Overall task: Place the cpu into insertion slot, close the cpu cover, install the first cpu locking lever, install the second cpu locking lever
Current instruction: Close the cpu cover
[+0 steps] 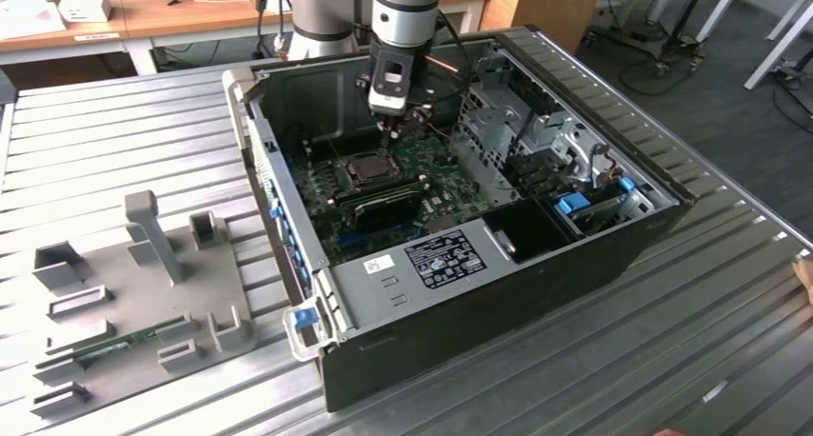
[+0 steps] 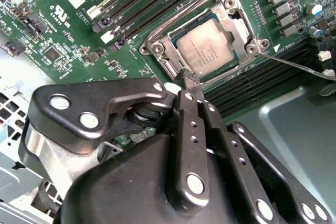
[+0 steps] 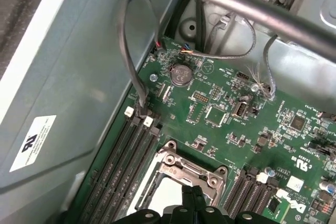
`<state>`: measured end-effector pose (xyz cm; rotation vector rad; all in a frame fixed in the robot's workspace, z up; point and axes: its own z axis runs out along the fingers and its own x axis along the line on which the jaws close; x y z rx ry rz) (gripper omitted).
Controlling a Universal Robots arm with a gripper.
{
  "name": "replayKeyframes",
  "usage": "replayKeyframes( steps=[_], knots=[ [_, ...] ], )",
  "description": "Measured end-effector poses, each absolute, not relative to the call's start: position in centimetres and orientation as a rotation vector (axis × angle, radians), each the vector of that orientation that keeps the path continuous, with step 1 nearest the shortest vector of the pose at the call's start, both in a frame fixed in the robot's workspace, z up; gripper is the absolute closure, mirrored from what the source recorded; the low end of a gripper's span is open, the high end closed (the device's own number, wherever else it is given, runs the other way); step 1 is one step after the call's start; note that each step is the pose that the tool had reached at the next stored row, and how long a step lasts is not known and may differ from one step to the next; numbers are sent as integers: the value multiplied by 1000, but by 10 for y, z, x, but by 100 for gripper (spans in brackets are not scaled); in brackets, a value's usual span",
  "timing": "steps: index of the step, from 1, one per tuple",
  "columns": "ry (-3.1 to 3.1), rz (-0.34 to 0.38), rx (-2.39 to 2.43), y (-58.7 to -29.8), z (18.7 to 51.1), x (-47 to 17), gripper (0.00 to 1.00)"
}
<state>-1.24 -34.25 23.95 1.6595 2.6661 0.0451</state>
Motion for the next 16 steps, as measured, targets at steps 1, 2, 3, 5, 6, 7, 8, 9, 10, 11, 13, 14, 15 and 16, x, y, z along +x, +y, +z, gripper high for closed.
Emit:
replayKeyframes(
  steps=[1, 2, 3, 5, 6, 7, 8, 9, 10, 11, 13, 14, 15, 16],
  knots=[
    [2669, 45, 1655, -342, 240, -12, 90],
    [2669, 45, 1654, -342, 240, -12, 90],
    [2670, 45, 1654, -342, 240, -12, 90],
    [2670, 45, 1654, -342, 240, -12, 90],
    [2670, 45, 1654, -342, 240, -12, 90],
    [2670, 45, 1654, -342, 240, -12, 90],
    [2670, 45, 1654, -342, 240, -12, 90],
    [2670, 45, 1653, -342, 240, -12, 90],
    [2673, 45, 1648, -342, 240, -12, 90],
    [2679, 45, 1639, -342, 240, -12, 90],
    [2695, 45, 1614, -342, 240, -12, 90],
    [2701, 45, 1602, -342, 240, -12, 90],
    [2703, 45, 1600, -342, 240, -12, 90],
    [2703, 45, 1600, -342, 240, -12, 90]
  ],
)
